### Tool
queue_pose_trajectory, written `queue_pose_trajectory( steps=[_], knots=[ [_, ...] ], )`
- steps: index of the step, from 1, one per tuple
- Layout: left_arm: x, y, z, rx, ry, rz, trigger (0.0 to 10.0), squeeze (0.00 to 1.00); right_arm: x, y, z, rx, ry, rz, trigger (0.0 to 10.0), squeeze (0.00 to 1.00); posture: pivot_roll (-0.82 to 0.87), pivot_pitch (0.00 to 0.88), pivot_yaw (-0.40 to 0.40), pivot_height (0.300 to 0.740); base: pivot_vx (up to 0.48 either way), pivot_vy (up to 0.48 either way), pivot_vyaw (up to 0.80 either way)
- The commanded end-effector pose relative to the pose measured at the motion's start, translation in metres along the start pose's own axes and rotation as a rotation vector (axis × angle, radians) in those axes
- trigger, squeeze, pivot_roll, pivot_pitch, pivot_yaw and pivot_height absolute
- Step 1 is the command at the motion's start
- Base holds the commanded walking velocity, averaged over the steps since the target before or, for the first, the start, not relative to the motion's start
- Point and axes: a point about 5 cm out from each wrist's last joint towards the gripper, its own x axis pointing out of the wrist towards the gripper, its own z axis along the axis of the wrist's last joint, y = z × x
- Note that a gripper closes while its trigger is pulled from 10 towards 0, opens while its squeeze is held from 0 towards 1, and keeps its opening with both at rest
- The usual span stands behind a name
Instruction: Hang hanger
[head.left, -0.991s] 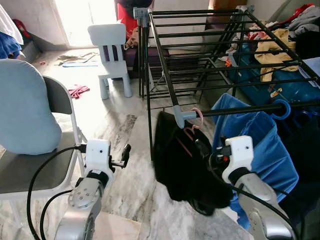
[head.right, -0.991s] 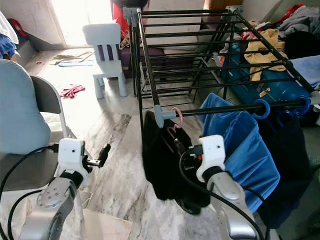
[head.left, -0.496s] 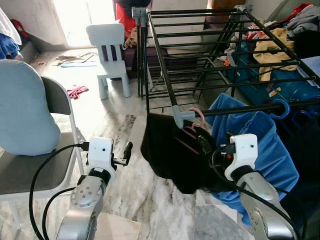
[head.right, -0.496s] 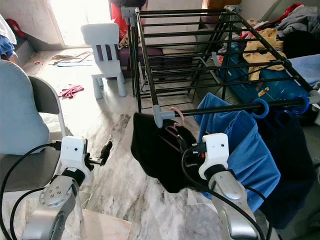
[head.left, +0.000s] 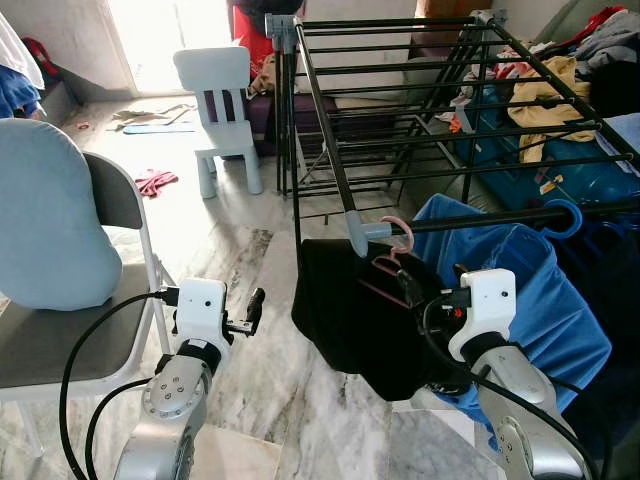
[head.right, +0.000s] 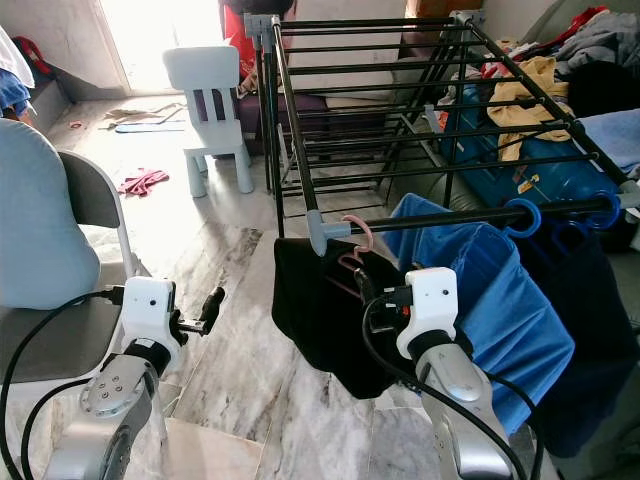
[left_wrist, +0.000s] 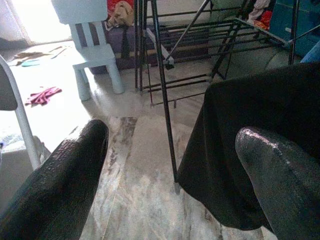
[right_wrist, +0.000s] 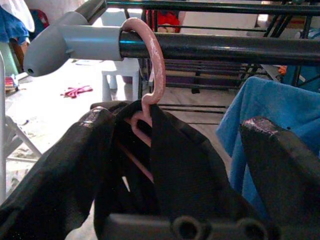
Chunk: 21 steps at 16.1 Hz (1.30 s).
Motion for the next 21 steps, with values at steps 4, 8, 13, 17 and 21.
queue_pose_trajectory(
  steps=[4,8,13,17,21],
  knots=[
    [0.002,0.002,-0.001,0.015,0.003,0.003,10.0,0.0,0.001,-0.002,-0.003,-0.002,0.008,-0.015,10.0,0.0,-0.07,0.0,0.009,0.74,0.0,0.0,0.0],
    [0.003,0.003,0.001,0.028,-0.005,0.001,10.0,0.0,0.007,0.0,-0.001,0.001,-0.004,-0.008,10.0,0.0,-0.06,0.0,0.007,0.74,0.0,0.0,0.0],
    [0.002,0.003,-0.004,0.031,0.01,0.004,10.0,0.0,0.008,0.002,0.0,0.012,-0.008,-0.017,10.0,0.0,-0.07,0.0,0.01,0.74,-0.298,0.0,0.0],
    [0.006,0.001,-0.002,0.03,0.009,-0.004,10.0,0.0,0.011,0.001,0.001,0.012,-0.013,-0.026,10.0,0.0,-0.08,0.0,0.014,0.74,-0.336,0.0,0.0],
    [0.007,0.002,-0.001,0.031,0.007,0.002,10.0,0.0,0.014,-0.002,0.004,0.006,-0.019,-0.034,10.0,0.0,-0.08,0.0,0.011,0.74,-0.336,0.0,0.0]
  ],
)
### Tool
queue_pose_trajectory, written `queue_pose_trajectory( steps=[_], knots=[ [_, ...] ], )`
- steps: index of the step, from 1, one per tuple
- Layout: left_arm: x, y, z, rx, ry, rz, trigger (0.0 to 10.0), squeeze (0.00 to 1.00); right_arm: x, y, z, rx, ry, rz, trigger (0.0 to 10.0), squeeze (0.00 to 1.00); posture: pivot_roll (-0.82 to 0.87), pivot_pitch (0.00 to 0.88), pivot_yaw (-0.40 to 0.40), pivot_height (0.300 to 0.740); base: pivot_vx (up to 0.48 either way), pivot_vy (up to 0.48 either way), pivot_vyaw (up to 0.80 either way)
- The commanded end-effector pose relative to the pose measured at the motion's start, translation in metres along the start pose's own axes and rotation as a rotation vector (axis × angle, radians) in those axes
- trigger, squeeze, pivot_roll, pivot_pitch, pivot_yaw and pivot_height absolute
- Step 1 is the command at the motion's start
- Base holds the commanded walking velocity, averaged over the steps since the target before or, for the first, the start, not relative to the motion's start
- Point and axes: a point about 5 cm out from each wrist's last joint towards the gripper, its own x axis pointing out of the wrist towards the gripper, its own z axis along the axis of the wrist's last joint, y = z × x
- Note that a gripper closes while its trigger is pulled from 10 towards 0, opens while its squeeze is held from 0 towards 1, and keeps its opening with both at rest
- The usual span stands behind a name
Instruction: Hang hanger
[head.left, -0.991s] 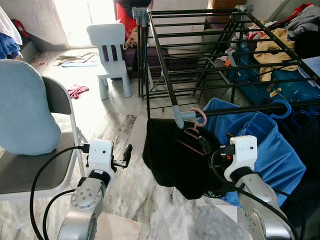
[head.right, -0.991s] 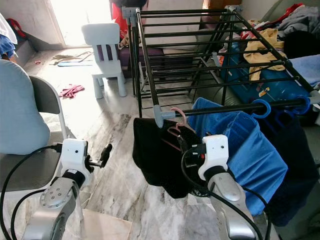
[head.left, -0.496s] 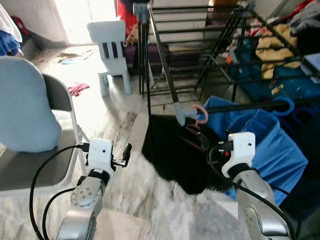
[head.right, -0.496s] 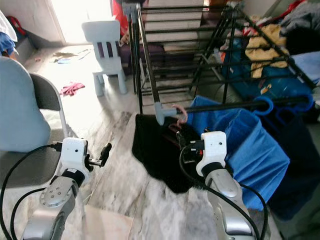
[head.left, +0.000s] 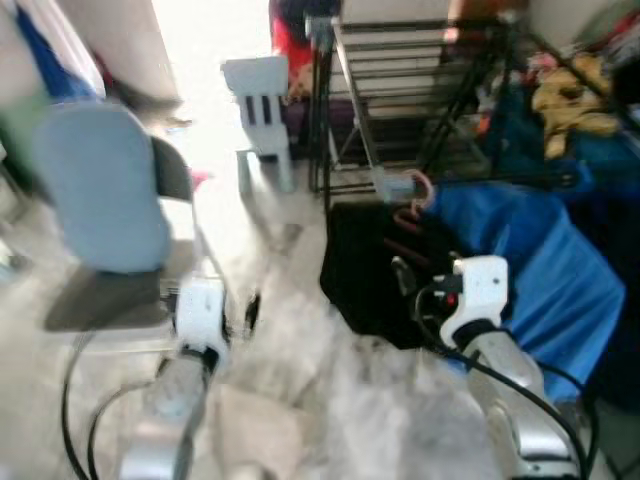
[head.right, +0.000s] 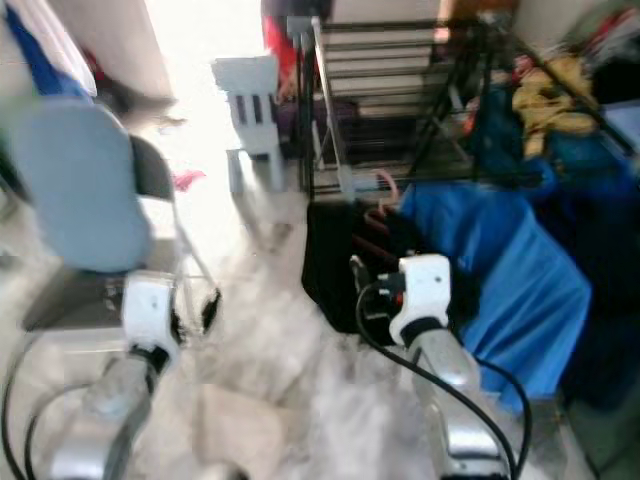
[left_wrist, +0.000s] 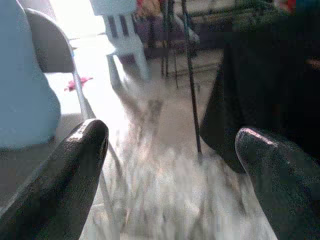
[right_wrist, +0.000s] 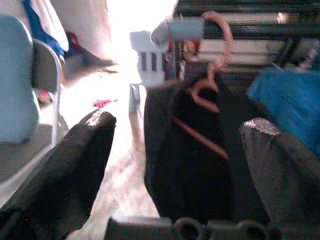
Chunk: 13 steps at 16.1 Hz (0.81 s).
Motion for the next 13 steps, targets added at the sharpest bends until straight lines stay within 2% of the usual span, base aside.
queue_pose_trajectory(
  steps=[1,7,13],
  knots=[
    [0.0035,0.0016,0.011,0.021,-0.039,0.005,10.0,0.0,0.0022,-0.002,0.0032,0.002,-0.01,-0.014,10.0,0.0,-0.08,0.0,0.012,0.74,-0.292,0.0,0.0],
    [0.0055,-0.0016,0.0188,-0.023,-0.087,-0.038,10.0,0.0,0.0056,-0.0009,0.0037,-0.003,-0.013,-0.026,10.0,0.0,-0.09,0.0,0.008,0.74,0.0,0.0,0.0],
    [0.0073,-0.004,0.0197,-0.033,-0.091,-0.054,10.0,0.0,0.0063,-0.0017,0.0043,-0.005,-0.014,-0.03,10.0,0.0,-0.09,0.0,0.01,0.74,0.0,-0.344,0.0]
  ],
)
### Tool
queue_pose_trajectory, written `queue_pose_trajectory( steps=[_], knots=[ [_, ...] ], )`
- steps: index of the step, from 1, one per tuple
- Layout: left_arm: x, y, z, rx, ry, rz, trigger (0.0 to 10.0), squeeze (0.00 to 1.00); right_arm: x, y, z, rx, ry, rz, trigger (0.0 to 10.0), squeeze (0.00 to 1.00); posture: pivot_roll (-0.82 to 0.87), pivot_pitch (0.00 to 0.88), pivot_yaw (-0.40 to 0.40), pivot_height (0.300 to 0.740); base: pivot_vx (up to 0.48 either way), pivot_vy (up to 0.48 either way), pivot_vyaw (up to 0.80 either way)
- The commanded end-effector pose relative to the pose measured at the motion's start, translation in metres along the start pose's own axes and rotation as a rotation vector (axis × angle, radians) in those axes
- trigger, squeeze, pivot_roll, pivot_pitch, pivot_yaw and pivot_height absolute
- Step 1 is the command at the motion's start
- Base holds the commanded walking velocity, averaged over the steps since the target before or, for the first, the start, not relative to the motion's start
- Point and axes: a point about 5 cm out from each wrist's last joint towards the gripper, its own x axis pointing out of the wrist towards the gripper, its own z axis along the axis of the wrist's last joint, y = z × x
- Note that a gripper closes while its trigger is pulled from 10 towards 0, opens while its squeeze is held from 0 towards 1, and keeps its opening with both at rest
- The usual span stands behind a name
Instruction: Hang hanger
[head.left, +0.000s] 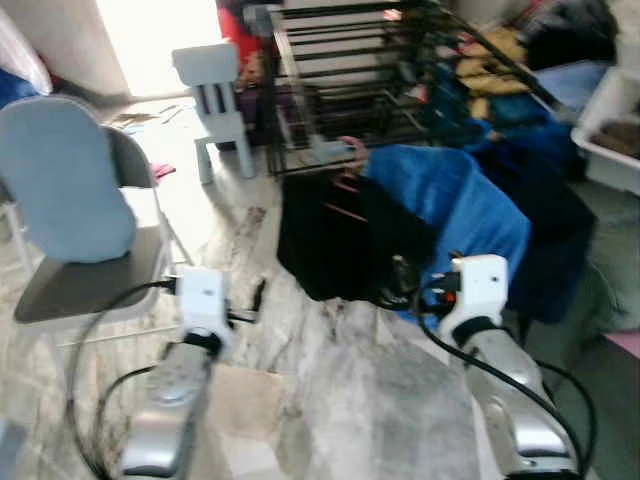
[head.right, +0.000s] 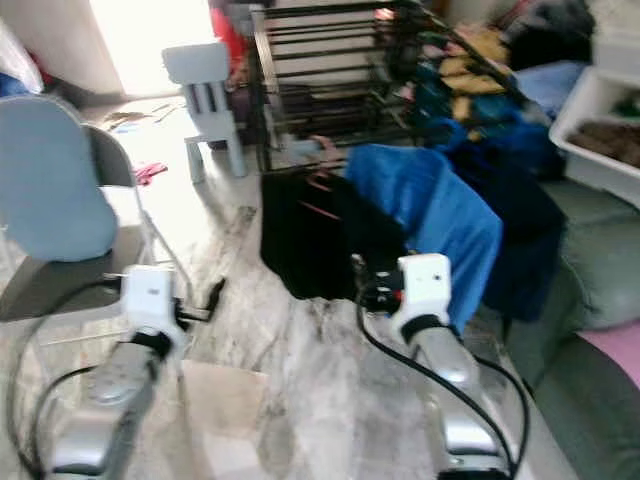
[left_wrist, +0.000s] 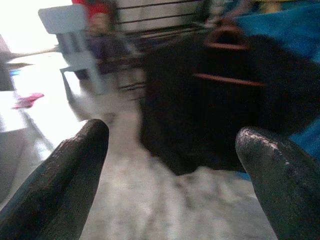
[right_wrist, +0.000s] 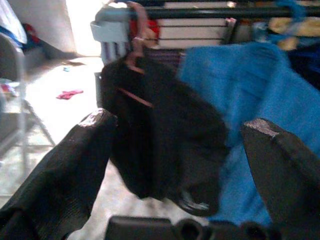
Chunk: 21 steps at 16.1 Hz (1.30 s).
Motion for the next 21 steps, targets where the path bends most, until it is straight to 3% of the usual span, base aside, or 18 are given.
queue_pose_trajectory(
  steps=[1,6,17,21],
  knots=[
    [-0.0005,0.0048,0.0012,0.01,-0.002,0.005,10.0,0.0,0.0027,0.0006,0.0047,0.003,-0.016,-0.005,10.0,0.0,-0.09,0.0,0.011,0.74,0.0,-0.439,0.0],
    [0.0004,0.0053,0.0011,0.011,0.002,0.009,10.0,0.0,0.0036,0.0011,0.0046,0.0,-0.016,0.0,10.0,0.0,-0.09,0.0,0.011,0.74,0.0,-0.424,0.0],
    [0.0034,0.0044,0.0042,-0.017,-0.027,-0.005,10.0,0.0,0.0039,0.0035,0.0048,-0.011,-0.021,0.022,10.0,0.0,-0.1,0.0,0.017,0.74,0.0,0.0,0.0],
    [0.003,0.0015,0.0055,-0.041,-0.038,-0.035,10.0,0.0,0.0051,0.0028,0.0048,-0.009,-0.02,0.011,10.0,0.0,-0.1,0.0,0.014,0.74,0.408,0.0,0.0]
  ],
)
